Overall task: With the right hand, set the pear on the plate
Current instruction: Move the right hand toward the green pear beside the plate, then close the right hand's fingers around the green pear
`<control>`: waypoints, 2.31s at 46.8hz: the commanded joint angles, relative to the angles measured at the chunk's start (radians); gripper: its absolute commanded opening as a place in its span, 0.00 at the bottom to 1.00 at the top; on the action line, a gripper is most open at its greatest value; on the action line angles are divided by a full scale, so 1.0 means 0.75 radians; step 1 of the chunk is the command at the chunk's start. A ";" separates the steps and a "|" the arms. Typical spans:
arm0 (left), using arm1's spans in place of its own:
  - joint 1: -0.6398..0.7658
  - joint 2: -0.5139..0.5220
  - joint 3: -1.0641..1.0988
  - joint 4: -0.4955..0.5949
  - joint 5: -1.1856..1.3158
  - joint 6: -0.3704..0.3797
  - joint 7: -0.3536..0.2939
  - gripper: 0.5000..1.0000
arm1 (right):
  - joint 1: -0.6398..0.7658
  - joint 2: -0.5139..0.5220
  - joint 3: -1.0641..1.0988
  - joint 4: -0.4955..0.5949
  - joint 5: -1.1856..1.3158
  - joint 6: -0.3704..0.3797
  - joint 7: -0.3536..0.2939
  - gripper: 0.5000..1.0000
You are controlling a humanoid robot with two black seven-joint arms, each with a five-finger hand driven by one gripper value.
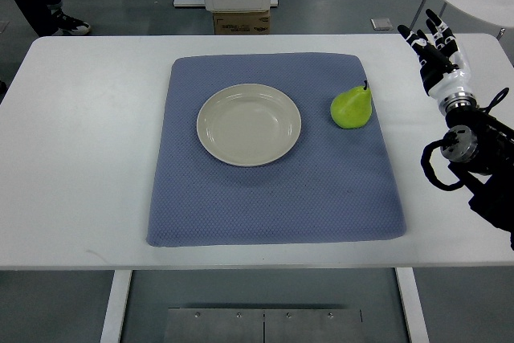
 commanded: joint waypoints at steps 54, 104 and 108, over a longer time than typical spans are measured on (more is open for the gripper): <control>0.000 0.000 0.000 0.000 0.000 0.000 0.000 1.00 | 0.058 -0.140 -0.354 -0.002 -0.609 0.374 -0.089 0.98; 0.000 0.000 0.000 0.000 0.000 0.000 0.000 1.00 | 0.169 -0.069 -0.836 -0.004 -0.636 0.067 0.013 0.85; 0.000 0.000 0.000 0.000 0.000 0.000 0.000 1.00 | 0.189 -0.052 -0.906 -0.004 -0.636 0.027 0.030 0.85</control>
